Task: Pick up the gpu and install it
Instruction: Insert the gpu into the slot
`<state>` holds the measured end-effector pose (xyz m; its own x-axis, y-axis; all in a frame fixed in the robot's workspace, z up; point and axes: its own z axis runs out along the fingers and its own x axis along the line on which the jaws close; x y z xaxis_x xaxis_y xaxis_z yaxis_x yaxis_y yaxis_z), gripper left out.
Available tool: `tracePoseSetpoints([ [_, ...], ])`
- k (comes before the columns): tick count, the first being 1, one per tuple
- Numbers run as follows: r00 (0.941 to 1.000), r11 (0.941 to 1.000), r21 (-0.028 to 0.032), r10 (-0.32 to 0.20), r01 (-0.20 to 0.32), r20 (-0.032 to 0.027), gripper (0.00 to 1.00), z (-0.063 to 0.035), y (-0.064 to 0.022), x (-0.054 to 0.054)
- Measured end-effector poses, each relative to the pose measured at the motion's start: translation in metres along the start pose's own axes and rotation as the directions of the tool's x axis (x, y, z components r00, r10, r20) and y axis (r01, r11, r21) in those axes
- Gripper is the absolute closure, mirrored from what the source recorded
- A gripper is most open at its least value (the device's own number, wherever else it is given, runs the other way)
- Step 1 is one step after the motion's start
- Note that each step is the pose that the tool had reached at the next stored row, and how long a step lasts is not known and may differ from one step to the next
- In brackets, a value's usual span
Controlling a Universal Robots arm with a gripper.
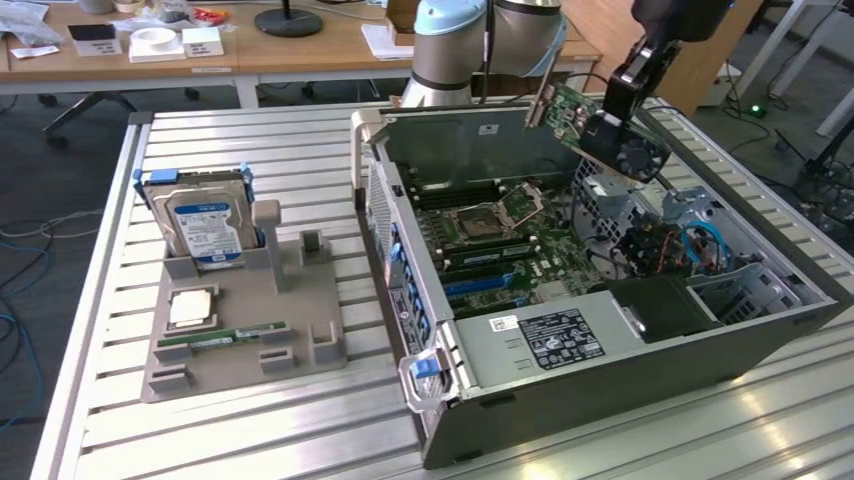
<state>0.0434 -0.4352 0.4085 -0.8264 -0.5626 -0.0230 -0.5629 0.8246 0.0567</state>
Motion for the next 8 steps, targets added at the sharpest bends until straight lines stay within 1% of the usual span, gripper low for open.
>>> tracePoseSetpoints([
  [2,0.9994,0.9994,-0.0008,-0.036,0.036,-0.0021,0.74,0.0002,0.0000,0.0000],
  [4,0.9974,0.9974,-0.0018,-0.072,0.072,-0.0041,0.74,0.0004,0.0000,0.0000],
  [6,0.9942,0.9942,-0.0028,-0.107,0.107,-0.0061,0.74,0.0005,0.0000,0.0000],
  [8,0.9895,0.9895,-0.0039,-0.144,0.144,-0.0080,0.74,0.0007,0.0000,0.0000],
])
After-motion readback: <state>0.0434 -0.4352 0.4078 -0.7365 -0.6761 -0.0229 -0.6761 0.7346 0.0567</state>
